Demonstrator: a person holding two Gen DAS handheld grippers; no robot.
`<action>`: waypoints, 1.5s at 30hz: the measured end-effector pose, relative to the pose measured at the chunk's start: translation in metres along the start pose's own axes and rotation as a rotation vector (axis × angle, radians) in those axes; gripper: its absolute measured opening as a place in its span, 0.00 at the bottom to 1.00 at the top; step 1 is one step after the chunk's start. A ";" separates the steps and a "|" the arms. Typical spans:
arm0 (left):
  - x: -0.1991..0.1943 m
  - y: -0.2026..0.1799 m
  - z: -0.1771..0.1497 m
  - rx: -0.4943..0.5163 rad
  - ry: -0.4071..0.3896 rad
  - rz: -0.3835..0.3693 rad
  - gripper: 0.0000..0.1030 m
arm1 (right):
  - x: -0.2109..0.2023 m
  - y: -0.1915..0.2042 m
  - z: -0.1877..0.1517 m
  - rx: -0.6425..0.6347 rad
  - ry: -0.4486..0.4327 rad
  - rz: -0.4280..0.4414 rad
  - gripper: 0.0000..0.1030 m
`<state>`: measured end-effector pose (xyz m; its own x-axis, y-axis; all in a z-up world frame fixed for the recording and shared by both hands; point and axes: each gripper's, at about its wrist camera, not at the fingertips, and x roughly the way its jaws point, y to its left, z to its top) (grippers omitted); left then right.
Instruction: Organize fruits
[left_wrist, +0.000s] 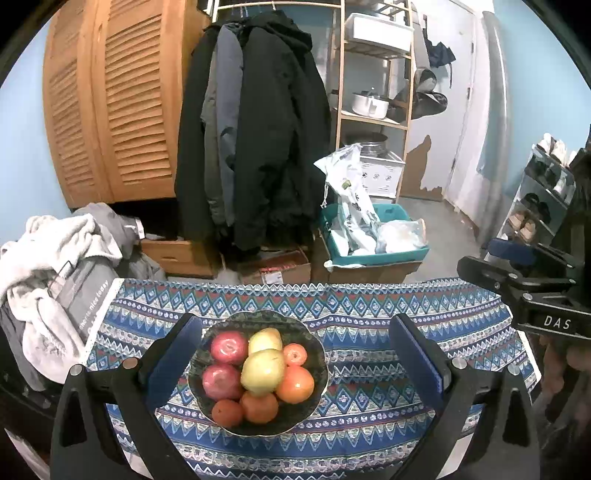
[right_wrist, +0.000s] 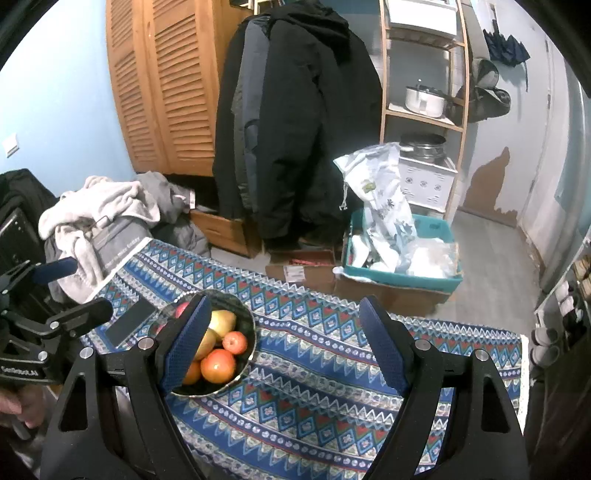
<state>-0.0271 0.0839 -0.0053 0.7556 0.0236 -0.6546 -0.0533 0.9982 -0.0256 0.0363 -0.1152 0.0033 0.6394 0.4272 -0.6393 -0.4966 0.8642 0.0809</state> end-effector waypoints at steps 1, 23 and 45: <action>0.001 -0.001 0.000 0.003 0.002 -0.001 0.99 | 0.000 0.000 0.000 0.000 0.000 -0.001 0.79; 0.002 -0.004 0.000 0.028 0.018 0.048 0.99 | -0.001 -0.004 -0.001 -0.002 0.006 -0.004 0.79; 0.007 -0.005 -0.003 0.036 0.048 0.055 0.99 | -0.001 -0.008 -0.002 -0.005 0.010 -0.008 0.79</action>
<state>-0.0233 0.0785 -0.0116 0.7202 0.0767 -0.6896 -0.0695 0.9968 0.0383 0.0385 -0.1231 0.0023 0.6375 0.4180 -0.6472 -0.4947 0.8661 0.0721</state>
